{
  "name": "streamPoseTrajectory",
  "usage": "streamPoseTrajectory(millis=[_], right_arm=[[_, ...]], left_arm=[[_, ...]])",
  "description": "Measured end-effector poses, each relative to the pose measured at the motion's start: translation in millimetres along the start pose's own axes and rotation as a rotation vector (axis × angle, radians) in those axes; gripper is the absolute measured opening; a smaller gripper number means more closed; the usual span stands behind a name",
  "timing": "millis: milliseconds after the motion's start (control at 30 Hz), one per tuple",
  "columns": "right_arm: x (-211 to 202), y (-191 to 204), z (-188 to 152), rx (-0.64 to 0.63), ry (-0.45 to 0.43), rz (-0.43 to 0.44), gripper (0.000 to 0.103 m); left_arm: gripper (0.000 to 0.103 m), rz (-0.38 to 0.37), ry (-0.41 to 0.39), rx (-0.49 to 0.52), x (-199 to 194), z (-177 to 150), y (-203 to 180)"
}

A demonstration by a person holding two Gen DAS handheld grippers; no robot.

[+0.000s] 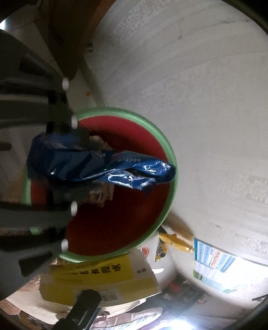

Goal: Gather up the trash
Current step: 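Open both grippers to drop the items into the bucket, then grasp the pink wrapper with the right gripper while the left grasps crumpled paper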

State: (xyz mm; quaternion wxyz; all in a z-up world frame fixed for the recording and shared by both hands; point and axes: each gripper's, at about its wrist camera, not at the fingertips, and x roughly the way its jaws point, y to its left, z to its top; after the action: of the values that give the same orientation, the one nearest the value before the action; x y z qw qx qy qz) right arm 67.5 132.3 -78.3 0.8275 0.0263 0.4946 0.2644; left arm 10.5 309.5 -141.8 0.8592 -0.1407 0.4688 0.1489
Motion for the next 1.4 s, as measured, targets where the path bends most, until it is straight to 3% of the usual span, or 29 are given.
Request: streamPoseTrajectory(millis=[33, 133, 300, 400, 533, 700, 833, 900, 1033, 1067, 1100, 1200, 1400], right_arm=[[1.6, 1.3, 0.7, -0.003, 0.005, 0.014, 0.037], [1.9, 3.4, 0.8, -0.001, -0.004, 0.030, 0.045], [-6.4, -8.2, -2.4, 0.030, -0.020, 0.036, 0.045], [-22.5, -35.5, -9.7, 0.073, -0.050, 0.005, 0.046], [-54.5, -107.4, -31.8, 0.213, -0.094, -0.113, 0.048], [-104.4, -211.5, -63.9, 0.400, -0.158, -0.353, 0.048], [-119.3, -265.3, -77.9, 0.456, -0.150, -0.473, 0.048], [-118.0, -280.2, -80.5, 0.471, -0.145, -0.490, 0.048], [-104.4, -301.2, -83.9, 0.481, -0.108, -0.448, 0.047], [-100.0, -304.5, -84.5, 0.478, -0.100, -0.428, 0.042], [-96.8, -306.1, -85.9, 0.475, -0.096, -0.404, 0.026], [-100.4, -306.2, -90.7, 0.480, -0.110, -0.357, 0.012], [-138.0, -290.0, -138.7, 0.535, -0.175, -0.256, 0.011]], left_arm=[[0.061, -0.005, -0.007, -0.017, -1.0, -0.7, 2.2], [0.062, -0.013, -0.007, -0.033, -2.4, -0.8, 4.4], [0.067, 0.002, -0.020, -0.011, -11.3, -1.4, 0.3], [0.067, -0.003, -0.025, -0.015, -17.1, 0.4, -4.0], [0.067, -0.008, -0.044, 0.019, -27.6, 0.0, -17.4], [0.067, -0.034, -0.054, 0.060, -36.9, -0.9, -44.4], [0.067, -0.066, -0.056, 0.129, -43.6, -7.0, -76.1], [0.067, -0.091, -0.050, 0.174, -46.6, -12.3, -96.6], [0.067, -0.152, -0.034, 0.270, -57.3, -22.7, -144.9], [0.067, -0.164, -0.030, 0.292, -59.2, -24.9, -154.9], [0.067, -0.179, -0.026, 0.324, -61.9, -27.3, -168.7], [0.067, -0.239, -0.012, 0.396, -66.7, -34.0, -210.1], [0.067, -0.338, 0.027, 0.502, -53.9, -42.3, -290.1]])
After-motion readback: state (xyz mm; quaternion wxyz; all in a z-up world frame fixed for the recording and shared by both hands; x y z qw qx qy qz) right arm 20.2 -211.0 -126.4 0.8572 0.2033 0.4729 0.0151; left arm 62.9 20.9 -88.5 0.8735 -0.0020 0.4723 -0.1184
